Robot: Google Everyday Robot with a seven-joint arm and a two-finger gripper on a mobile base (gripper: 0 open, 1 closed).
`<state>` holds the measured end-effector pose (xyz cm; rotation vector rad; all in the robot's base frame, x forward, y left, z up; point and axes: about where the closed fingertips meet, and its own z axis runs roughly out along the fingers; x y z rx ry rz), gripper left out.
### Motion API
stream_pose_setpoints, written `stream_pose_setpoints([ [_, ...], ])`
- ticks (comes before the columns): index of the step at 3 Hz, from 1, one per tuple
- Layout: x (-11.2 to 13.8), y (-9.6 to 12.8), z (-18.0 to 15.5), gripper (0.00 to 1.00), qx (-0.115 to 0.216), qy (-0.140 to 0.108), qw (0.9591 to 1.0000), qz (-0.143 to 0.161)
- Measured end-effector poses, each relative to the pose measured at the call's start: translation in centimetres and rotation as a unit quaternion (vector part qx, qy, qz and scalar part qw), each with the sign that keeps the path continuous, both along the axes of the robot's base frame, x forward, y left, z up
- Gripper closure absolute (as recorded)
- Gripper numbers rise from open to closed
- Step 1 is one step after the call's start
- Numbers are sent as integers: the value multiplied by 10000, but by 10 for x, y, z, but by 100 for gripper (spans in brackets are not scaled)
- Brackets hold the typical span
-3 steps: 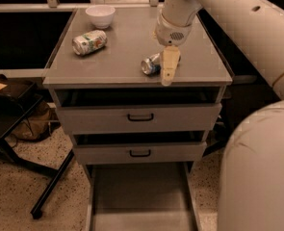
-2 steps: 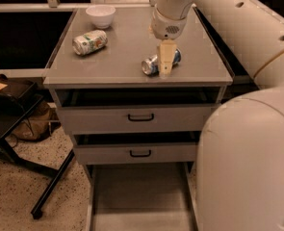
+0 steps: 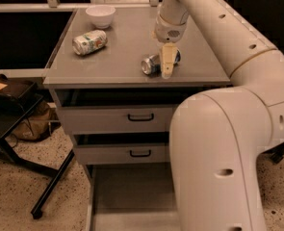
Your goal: Place redbull can into bottom drawer
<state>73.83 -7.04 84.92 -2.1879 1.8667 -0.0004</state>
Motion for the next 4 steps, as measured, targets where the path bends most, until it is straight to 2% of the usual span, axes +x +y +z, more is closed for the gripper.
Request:
stream_pose_setpoints([
  [1, 14, -5, -26, 0, 44, 162, 9998, -77],
  [2, 21, -2, -29, 19, 86, 77, 9999, -85],
  [4, 21, -2, -29, 65, 86, 77, 9999, -85],
])
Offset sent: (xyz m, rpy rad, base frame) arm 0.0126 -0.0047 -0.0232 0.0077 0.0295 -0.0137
